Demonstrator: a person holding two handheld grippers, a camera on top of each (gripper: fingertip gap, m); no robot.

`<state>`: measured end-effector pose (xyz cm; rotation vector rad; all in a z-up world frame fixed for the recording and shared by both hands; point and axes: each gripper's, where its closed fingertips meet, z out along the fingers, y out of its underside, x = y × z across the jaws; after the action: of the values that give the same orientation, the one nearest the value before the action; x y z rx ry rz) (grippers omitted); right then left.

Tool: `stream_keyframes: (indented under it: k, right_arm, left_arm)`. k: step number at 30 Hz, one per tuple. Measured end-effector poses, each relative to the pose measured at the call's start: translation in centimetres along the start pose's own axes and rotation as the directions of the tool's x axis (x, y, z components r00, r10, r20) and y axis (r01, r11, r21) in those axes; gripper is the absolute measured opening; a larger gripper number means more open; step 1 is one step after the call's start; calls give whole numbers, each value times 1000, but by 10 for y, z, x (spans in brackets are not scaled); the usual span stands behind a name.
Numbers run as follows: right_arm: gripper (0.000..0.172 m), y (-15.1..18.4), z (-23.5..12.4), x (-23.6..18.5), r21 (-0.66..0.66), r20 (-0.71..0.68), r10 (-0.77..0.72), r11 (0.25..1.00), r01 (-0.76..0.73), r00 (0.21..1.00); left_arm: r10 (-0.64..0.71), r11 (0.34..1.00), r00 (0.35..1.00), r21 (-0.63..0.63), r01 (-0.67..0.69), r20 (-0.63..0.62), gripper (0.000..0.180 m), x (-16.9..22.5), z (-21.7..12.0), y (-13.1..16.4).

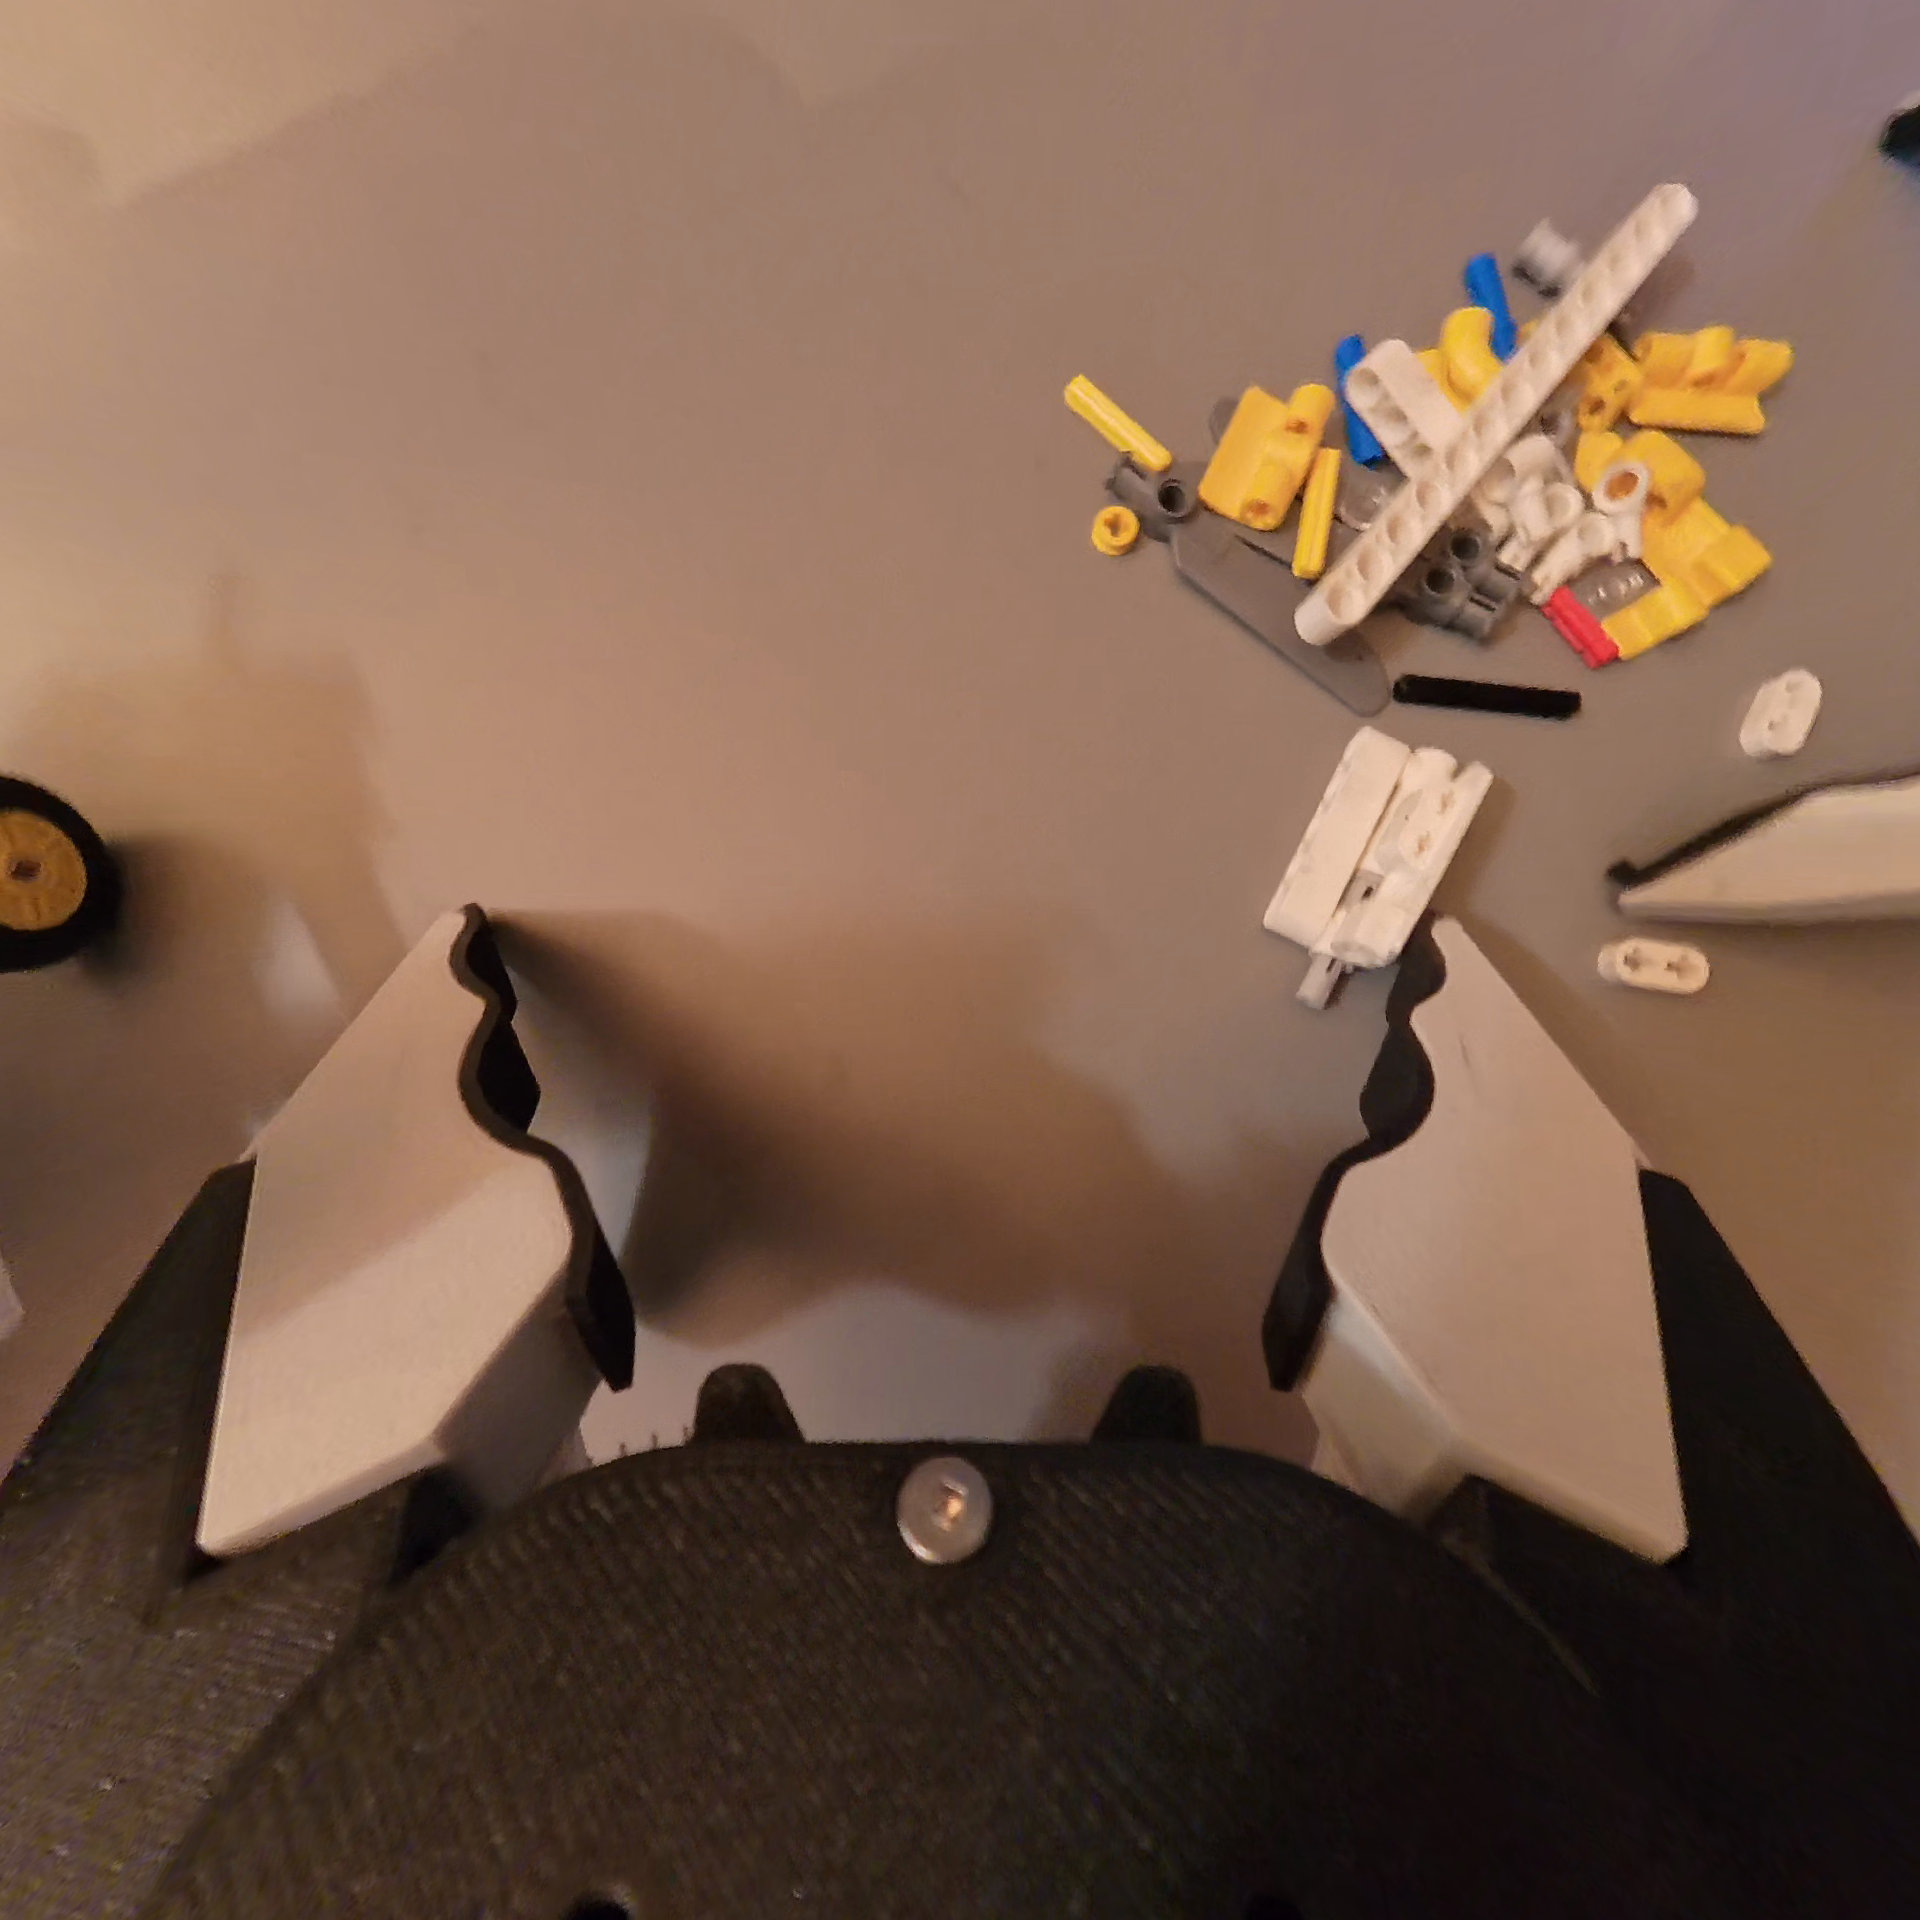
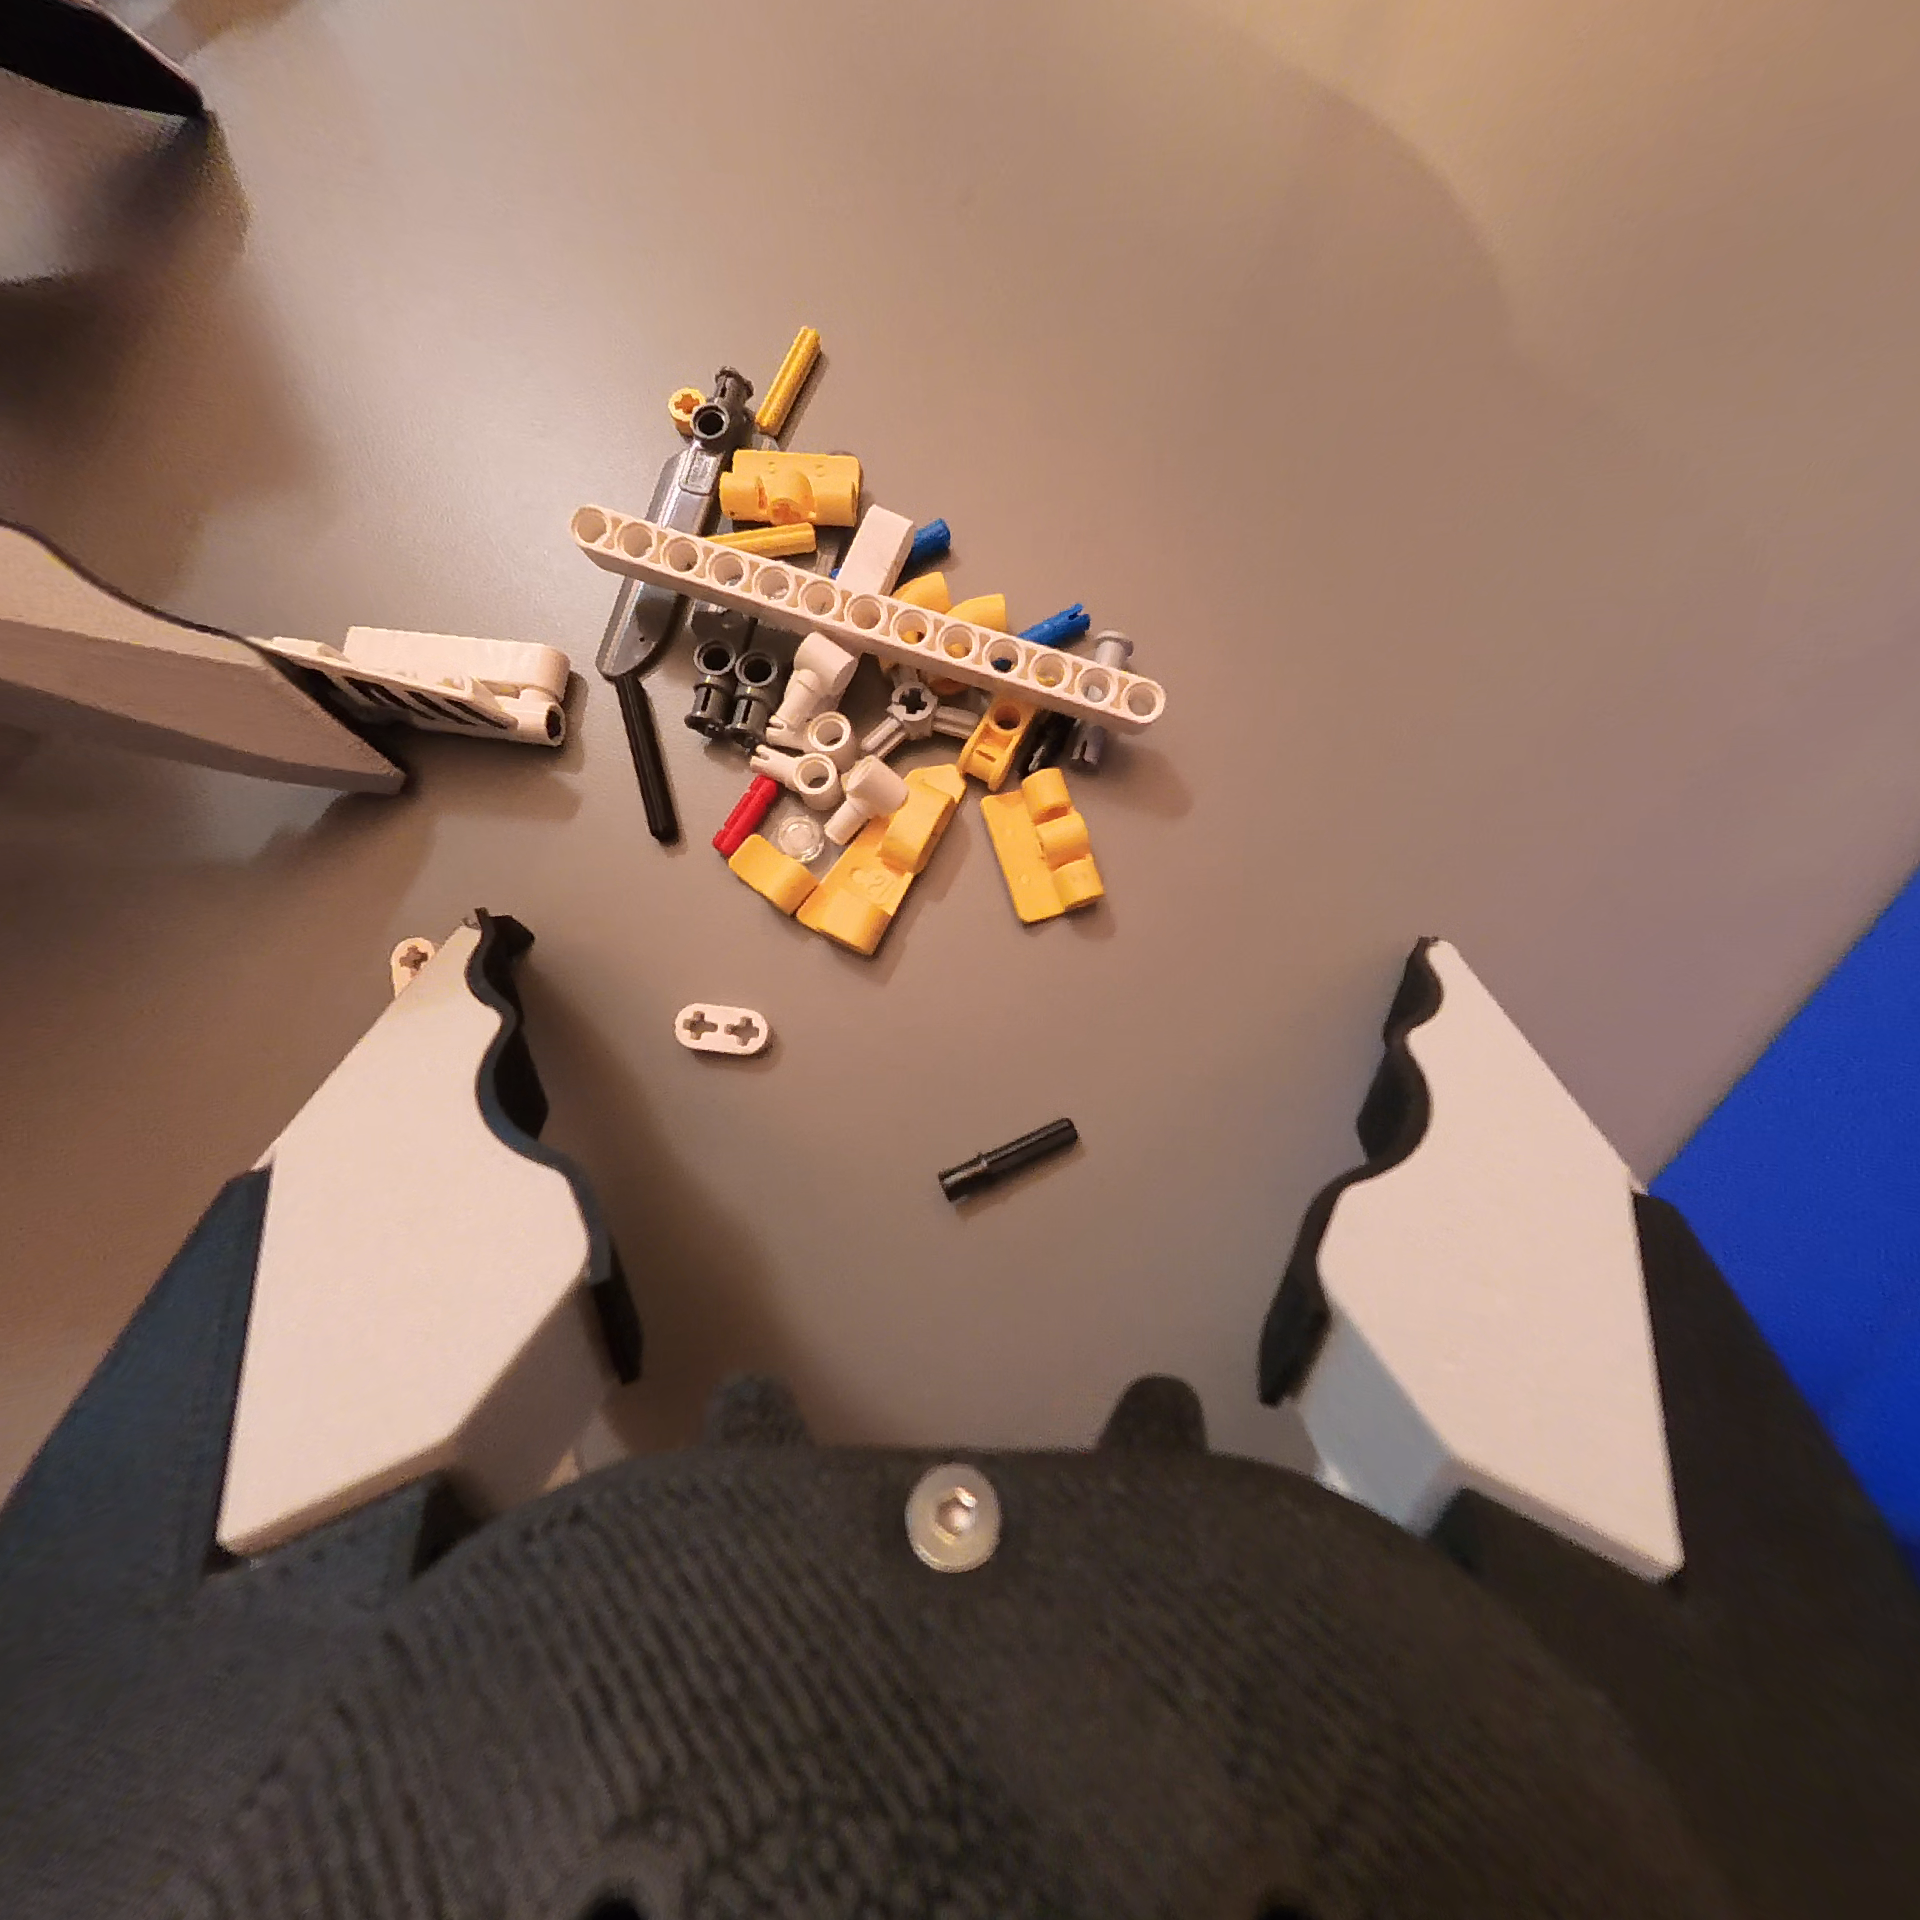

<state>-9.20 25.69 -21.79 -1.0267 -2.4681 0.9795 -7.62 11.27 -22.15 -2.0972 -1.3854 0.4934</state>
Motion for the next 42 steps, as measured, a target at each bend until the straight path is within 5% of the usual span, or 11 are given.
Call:
stream_keyframes:
  k: [6, 12, 15, 20, 21, 22, 23, 27, 33, 38, 42]
  right_arm:
    - [113, -25, -25, -18, 203, 38, -88, 976, 78, 995]
    - [74, -78, -105, -13, 649, -352, -109, 688, 326, 930]
    - [0, -72, -104, -28, 636, -348, -185, 674, 376, 919]
    - [23, -63, -85, -12, 607, -164, -49, 782, 140, 985]
    - [21, -62, -86, -5, 603, -172, -31, 787, 130, 985]
    - [21, -59, -85, 1, 597, -168, -21, 793, 119, 986]
    - [27, -56, -84, 4, 587, -152, -11, 803, 100, 988]
    - [45, -51, -84, 11, 573, -106, 21, 819, 44, 994]
    - [46, -45, -78, 3, 529, 14, -41, 848, 28, 999]
    - [14, -36, -63, -18, 424, 198, -95, 906, 3, 976]
    - [19, -26, -47, -27, 328, 194, -147, 942, 77, 970]
  left_arm:
    - [1, 1000, 1000, 2, -1, 0, 158, 0, -1, 1]
    - [30, 999, 999, -27, -31, -20, 157, 3, -1, 2]
    - [142, 984, 990, 108, -143, 19, 156, 8, -23, -20]
    - [214, 933, 974, 312, -180, -78, 105, 40, -68, -45]
    - [223, 926, 961, 342, -157, -161, 79, 53, -74, -47]
    - [265, 895, 929, 425, -137, -259, 20, 70, -87, -52]
    - [316, 838, 882, 539, -87, -348, 0, 86, -107, -59]
    - [193, 716, 884, 677, 171, -427, 0, 73, -146, -80]
    - [192, 759, 913, 644, 94, -359, 0, 69, -123, -70]
    - [17, 857, 934, 486, 170, -358, 0, 41, -86, -59]
    - [134, 905, 926, 424, 31, -354, 2, 46, -68, -58]
